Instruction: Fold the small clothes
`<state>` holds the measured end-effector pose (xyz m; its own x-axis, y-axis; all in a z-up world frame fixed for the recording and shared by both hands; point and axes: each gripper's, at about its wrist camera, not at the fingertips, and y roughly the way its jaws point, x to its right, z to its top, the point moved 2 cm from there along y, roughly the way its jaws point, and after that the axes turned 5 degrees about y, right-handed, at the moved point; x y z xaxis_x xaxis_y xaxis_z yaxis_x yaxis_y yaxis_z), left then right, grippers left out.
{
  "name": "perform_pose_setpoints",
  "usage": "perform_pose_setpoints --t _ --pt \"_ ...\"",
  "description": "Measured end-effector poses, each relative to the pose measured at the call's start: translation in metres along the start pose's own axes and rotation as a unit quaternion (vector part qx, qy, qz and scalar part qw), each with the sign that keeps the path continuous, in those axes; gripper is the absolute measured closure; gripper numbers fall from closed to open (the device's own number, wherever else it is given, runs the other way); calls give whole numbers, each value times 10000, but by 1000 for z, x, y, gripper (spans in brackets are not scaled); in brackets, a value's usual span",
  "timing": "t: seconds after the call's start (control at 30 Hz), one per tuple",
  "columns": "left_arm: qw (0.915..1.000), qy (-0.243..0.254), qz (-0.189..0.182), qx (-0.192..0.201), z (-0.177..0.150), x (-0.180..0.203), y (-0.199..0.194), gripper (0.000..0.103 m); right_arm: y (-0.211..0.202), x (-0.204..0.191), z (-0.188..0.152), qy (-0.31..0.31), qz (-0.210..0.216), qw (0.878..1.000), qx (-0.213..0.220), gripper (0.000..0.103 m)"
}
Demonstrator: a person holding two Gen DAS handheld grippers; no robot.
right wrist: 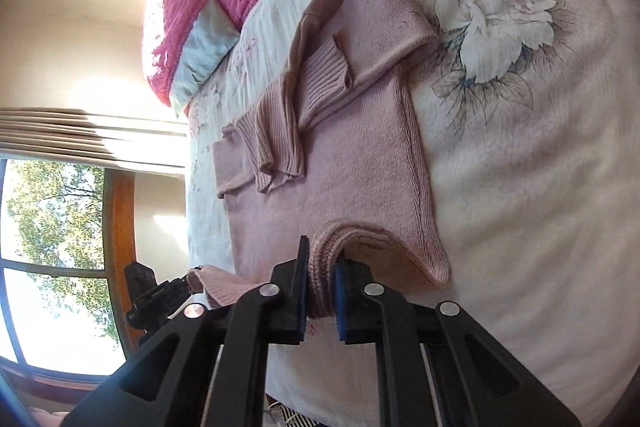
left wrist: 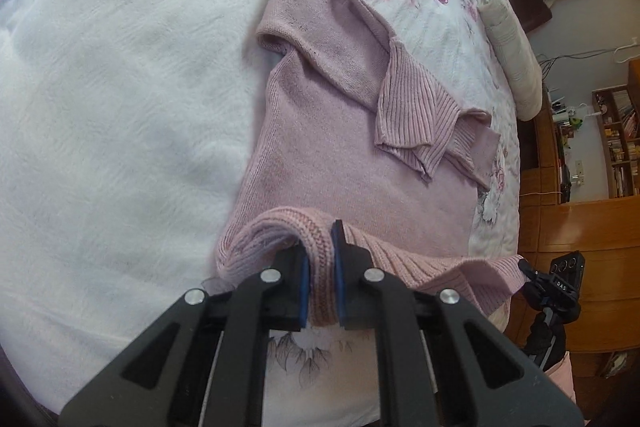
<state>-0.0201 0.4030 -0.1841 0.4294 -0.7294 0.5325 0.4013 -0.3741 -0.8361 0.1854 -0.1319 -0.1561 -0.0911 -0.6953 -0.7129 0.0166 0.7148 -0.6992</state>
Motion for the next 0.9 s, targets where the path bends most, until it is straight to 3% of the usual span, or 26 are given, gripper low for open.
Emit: perform_pose_setpoints --t 0.3,0.43,0.53,0.67,0.8,0.83,0.9 --pt "9983 -443 323 -195 48 -31 55 91 65 29 57 644 -396 9970 -168 93" --pt "9973 -663 13 -302 62 -37 59 90 77 37 67 711 -541 9957 -258 90" --pt "9967 -710 -244 -309 65 -38 54 89 74 38 68 577 -623 9959 -320 81" --pt "9972 -503 -381 -408 62 -34 49 86 63 33 71 322 -781 9962 -199 55" --pt "9918 -915 -816 -348 58 -46 39 78 54 31 71 190 -745 9970 -123 55" --pt "9911 -988 -869 -222 59 -48 32 71 52 30 70 150 -743 9971 -112 55" --pt "9930 -884 -786 36 62 -48 15 69 48 27 70 20 -819 9966 -64 55"
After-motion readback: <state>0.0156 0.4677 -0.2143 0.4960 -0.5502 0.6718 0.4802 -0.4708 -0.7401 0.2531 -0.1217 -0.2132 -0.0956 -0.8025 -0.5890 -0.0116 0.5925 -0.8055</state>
